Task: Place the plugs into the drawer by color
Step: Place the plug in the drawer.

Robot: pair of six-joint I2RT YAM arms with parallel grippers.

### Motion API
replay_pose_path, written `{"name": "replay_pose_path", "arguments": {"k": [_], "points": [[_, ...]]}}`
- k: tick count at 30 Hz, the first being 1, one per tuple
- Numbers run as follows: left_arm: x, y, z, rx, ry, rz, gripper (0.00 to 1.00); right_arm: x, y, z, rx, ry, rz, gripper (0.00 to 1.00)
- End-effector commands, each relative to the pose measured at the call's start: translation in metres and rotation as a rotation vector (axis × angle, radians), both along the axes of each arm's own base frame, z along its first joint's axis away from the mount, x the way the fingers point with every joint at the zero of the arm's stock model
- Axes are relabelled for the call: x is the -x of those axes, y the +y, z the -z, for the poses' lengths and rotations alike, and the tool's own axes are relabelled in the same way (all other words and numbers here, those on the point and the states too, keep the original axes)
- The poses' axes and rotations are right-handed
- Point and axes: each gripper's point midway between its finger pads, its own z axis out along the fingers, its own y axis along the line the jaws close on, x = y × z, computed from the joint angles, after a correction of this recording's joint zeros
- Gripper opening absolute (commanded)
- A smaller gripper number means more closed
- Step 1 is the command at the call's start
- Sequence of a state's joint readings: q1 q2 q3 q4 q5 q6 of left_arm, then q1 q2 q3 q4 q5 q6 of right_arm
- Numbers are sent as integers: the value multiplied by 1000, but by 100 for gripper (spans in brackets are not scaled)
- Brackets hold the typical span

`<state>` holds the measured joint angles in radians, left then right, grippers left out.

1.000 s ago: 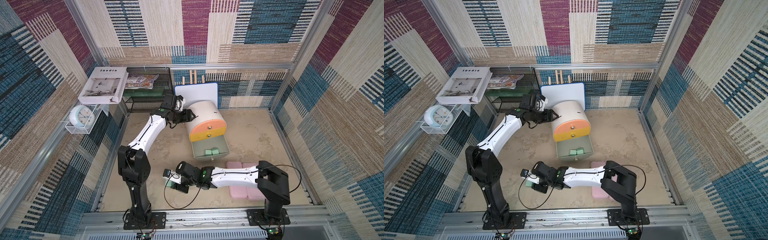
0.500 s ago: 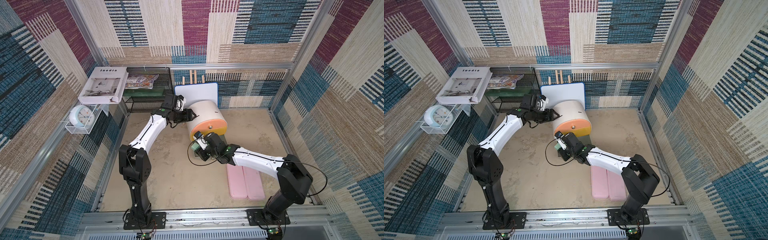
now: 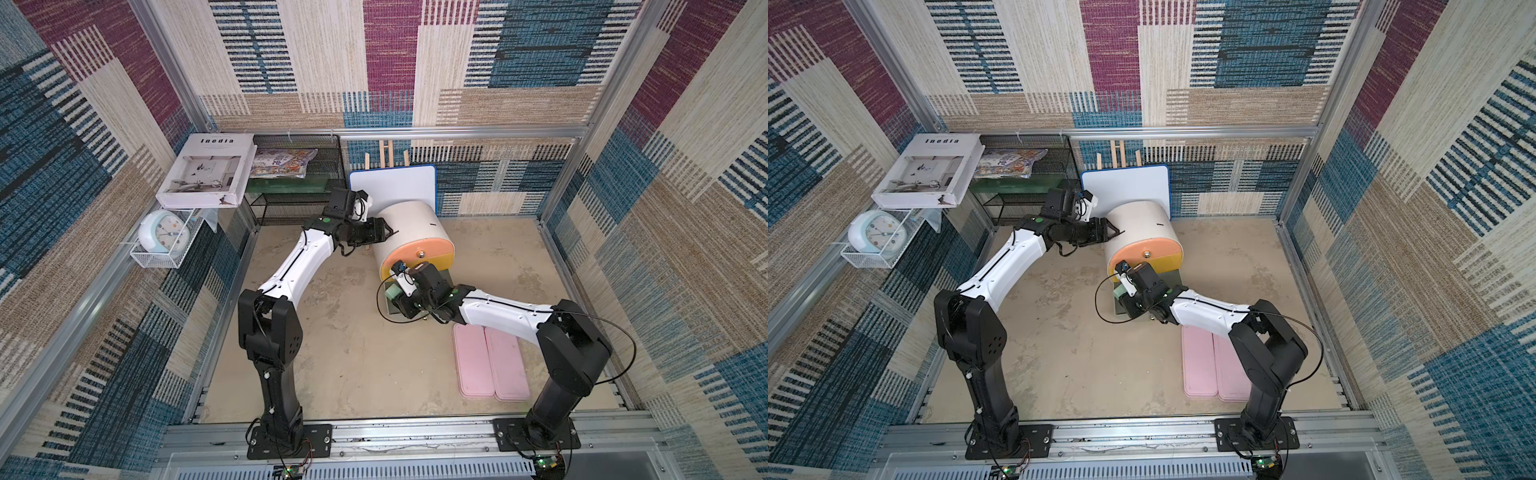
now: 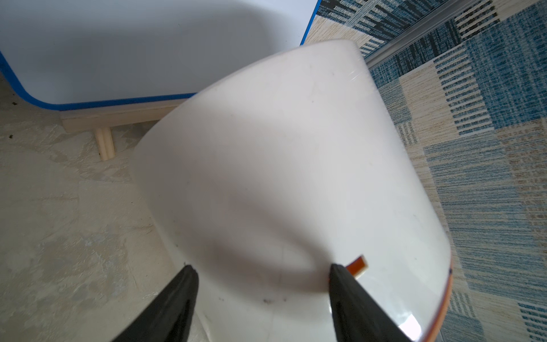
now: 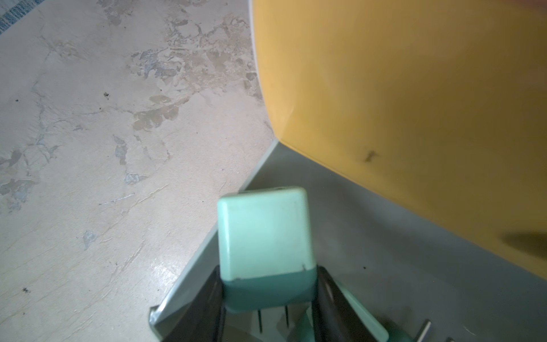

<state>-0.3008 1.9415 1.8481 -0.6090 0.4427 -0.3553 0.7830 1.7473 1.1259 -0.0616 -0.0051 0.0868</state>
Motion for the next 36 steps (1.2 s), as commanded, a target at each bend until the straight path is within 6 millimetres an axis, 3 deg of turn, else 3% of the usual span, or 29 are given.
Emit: {"name": "replay_pose_path", "arguments": {"k": [1,4,7,11,13,20,27,36], "points": [[17,15,39,-114,132,-29,73,0,4,0,-24,19,-16,52],[18,13,40,-115,134,-26,73,1,5,-8,-51,27,-35,62],[18,13,41,-115,135,-25,73,2,4,-31,-81,8,-52,72],[17,13,41,-118,134,-25,73,7,-5,-66,-104,-37,-44,75],[18,12,44,-113,143,-22,73,15,-13,-73,-102,-53,-46,74],[18,12,42,-111,139,-18,73,44,-66,-46,-14,-159,238,51],[19,13,42,-119,135,-20,73,72,-74,-20,-41,-188,321,41],[20,14,41,-121,133,-19,73,60,-73,10,-41,-195,395,34]]}}
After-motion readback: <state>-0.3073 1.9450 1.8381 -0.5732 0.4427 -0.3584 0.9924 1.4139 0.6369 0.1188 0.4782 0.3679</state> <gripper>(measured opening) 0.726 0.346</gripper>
